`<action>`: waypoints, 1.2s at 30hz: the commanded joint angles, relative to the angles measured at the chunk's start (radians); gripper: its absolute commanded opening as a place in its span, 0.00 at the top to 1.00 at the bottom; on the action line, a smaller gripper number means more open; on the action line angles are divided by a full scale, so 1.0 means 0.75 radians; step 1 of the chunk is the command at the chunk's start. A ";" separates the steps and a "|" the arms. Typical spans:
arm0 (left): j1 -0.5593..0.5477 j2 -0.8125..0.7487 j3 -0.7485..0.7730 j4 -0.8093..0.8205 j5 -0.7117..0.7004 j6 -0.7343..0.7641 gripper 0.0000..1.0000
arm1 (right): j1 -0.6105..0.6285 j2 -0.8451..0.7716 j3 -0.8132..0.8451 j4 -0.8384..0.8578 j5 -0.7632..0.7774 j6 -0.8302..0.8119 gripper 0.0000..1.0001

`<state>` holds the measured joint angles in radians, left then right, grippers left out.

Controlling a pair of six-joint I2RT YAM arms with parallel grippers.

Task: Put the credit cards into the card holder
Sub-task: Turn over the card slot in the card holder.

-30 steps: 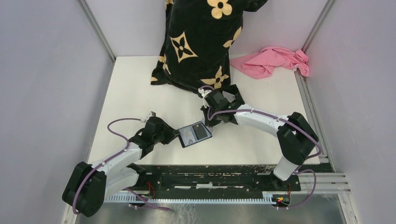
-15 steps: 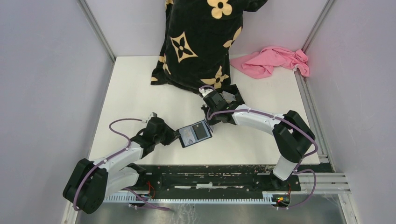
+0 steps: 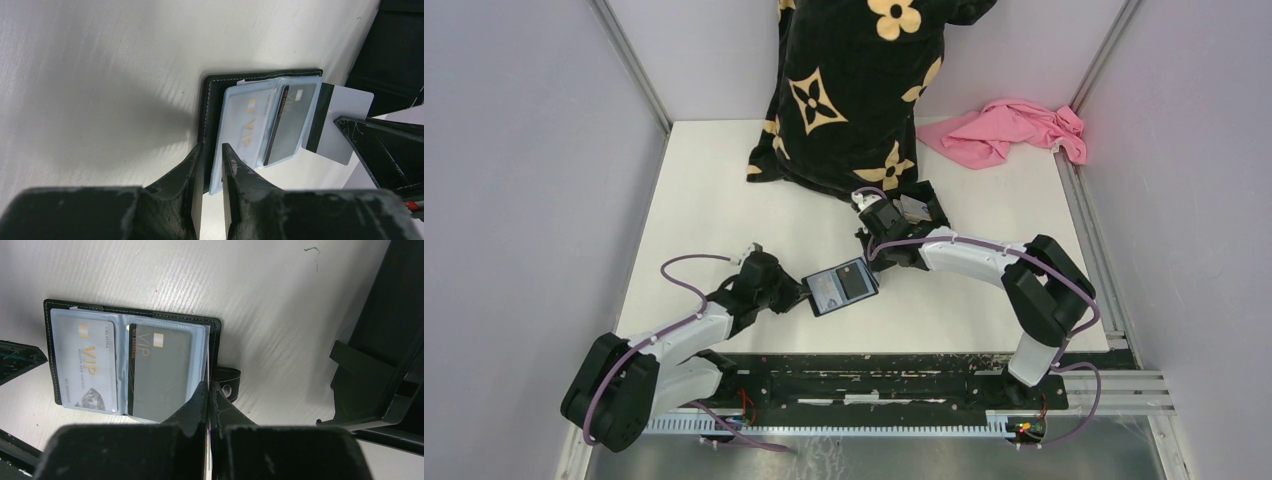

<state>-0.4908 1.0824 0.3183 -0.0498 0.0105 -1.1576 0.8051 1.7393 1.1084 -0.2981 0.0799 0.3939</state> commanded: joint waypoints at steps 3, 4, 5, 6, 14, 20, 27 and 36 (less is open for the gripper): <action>-0.007 0.009 0.009 0.050 0.014 0.060 0.74 | 0.002 0.007 -0.019 0.076 -0.019 0.045 0.99; -0.007 0.010 0.009 0.050 0.015 0.062 0.74 | 0.002 0.005 -0.020 0.080 -0.023 0.048 0.99; -0.009 0.012 0.009 0.050 0.015 0.062 0.75 | 0.002 0.003 -0.022 0.084 -0.027 0.052 0.99; -0.009 0.015 0.009 0.050 0.014 0.061 0.75 | 0.003 0.003 -0.022 0.086 -0.029 0.056 0.99; -0.012 0.017 -0.003 0.052 0.008 0.057 0.75 | -0.003 -0.026 -0.030 0.096 -0.039 0.077 0.99; -0.017 0.017 -0.011 0.052 0.003 0.051 0.75 | -0.004 -0.052 -0.036 0.095 -0.029 0.084 0.99; -0.024 0.025 -0.011 0.059 -0.001 0.045 0.76 | -0.004 -0.076 -0.033 0.083 -0.012 0.078 0.99; -0.036 0.034 -0.013 0.062 -0.006 0.038 0.76 | -0.003 -0.082 -0.040 0.093 -0.030 0.092 0.99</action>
<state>-0.5117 1.1034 0.3107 -0.0452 0.0093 -1.1572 0.8028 1.7153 1.0813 -0.2550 0.0608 0.4488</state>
